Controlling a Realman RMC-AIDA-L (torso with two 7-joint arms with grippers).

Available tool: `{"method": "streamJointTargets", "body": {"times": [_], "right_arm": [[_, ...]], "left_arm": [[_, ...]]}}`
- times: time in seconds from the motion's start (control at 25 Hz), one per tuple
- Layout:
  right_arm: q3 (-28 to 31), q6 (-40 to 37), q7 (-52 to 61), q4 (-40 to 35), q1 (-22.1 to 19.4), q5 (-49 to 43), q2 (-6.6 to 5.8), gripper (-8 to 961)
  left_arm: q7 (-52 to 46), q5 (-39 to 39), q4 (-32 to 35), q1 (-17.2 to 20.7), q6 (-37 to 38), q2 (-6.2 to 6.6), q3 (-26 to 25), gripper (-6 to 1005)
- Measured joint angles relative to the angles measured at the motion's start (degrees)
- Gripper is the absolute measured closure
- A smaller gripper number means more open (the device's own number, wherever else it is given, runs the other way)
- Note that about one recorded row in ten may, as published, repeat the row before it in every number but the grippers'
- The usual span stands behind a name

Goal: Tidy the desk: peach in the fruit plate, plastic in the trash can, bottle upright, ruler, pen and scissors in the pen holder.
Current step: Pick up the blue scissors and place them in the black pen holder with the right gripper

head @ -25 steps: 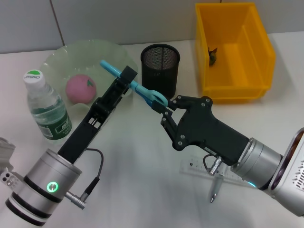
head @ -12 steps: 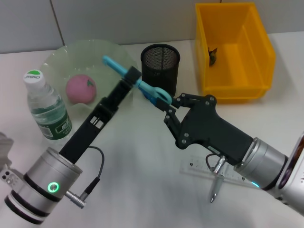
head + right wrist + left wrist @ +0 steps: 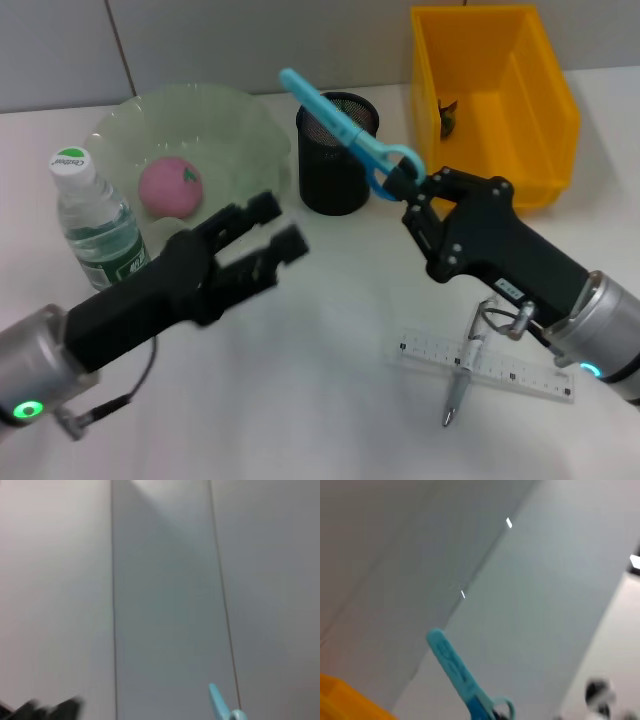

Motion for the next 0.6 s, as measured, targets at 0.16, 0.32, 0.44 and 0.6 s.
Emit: {"method": "streamJointTargets", "body": {"times": [0.16, 0.32, 0.44, 0.6], "right_arm": [[-0.1, -0.2, 6.2, -3.2, -1.1, -0.2, -0.23, 870], [-0.5, 0.0, 14.8, -8.4, -1.9, -0.2, -0.28, 870], [-1.2, 0.5, 22.3, -13.3, -2.0, -0.7, -0.45, 870], [-1.6, 2.7, 33.3, -21.2, -2.2, -5.3, -0.53, 870]], "left_arm": [[0.6, 4.1, 8.4, -0.4, 2.7, 0.09, 4.9, 160], [2.3, 4.4, 15.1, -0.4, 2.2, 0.03, 13.8, 160], [2.7, 4.3, 18.8, -0.2, 1.3, 0.02, 18.5, 160], [3.6, 4.2, 23.0, 0.1, 0.1, 0.03, 20.8, 162]]}}
